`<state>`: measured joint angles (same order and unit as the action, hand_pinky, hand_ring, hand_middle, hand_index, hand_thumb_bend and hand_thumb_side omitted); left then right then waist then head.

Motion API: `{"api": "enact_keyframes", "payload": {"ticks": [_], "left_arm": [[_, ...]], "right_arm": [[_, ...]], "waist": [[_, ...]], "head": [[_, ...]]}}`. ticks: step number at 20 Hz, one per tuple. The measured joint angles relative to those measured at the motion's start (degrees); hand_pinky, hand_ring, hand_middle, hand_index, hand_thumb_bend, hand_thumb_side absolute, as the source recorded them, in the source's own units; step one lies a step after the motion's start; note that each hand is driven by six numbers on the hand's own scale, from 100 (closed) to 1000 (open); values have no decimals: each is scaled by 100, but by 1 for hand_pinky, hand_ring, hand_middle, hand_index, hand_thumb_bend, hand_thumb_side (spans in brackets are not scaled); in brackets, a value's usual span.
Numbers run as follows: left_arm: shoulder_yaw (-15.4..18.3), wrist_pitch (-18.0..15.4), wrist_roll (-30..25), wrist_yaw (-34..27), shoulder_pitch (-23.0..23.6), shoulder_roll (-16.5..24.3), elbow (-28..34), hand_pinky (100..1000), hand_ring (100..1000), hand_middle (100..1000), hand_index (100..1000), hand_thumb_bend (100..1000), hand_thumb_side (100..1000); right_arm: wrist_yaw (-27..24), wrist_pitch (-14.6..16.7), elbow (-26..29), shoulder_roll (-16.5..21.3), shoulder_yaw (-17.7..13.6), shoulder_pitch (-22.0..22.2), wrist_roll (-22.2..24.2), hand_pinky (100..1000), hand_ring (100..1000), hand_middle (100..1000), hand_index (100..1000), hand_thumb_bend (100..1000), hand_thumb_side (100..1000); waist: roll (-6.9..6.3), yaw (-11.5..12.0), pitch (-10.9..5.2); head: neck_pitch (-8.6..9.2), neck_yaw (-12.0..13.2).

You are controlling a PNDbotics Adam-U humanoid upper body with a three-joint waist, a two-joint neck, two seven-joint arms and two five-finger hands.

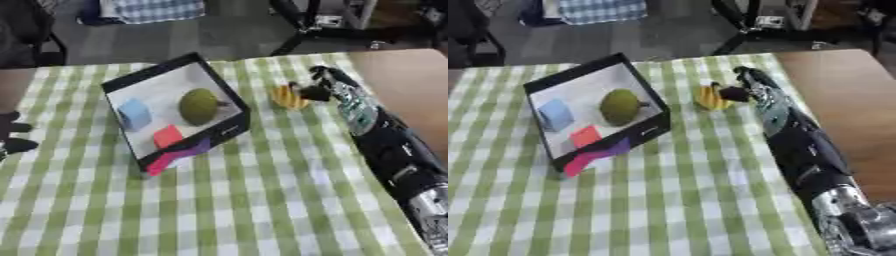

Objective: Pick up objects on the table and place them in the box.

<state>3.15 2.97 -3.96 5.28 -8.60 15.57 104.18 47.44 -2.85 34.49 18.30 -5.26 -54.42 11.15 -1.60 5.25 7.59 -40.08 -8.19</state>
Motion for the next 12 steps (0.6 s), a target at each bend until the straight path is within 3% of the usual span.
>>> {"api": "enact_keyframes", "payload": {"ticks": [6, 9, 12], "left_arm": [[0, 0, 0, -7, 0, -1, 0, 733, 596, 663, 844, 348, 870], [0, -2, -2, -17, 0, -1, 0, 733, 596, 663, 844, 347, 870], [0, -5, -5, -18, 0, -1, 0, 733, 596, 664, 844, 346, 870]], "right_arm": [[36, 245, 55, 7, 26, -48, 660, 935, 837, 760, 878, 403, 569], [159, 341, 136, 10, 39, -59, 925, 904, 755, 527, 672, 305, 452], [255, 386, 231, 7, 34, -41, 920, 870, 661, 370, 511, 235, 378]], "waist": [[2, 3, 0], [2, 3, 0], [2, 3, 0]], "head": [[4, -17], [22, -27], [45, -39]]}}
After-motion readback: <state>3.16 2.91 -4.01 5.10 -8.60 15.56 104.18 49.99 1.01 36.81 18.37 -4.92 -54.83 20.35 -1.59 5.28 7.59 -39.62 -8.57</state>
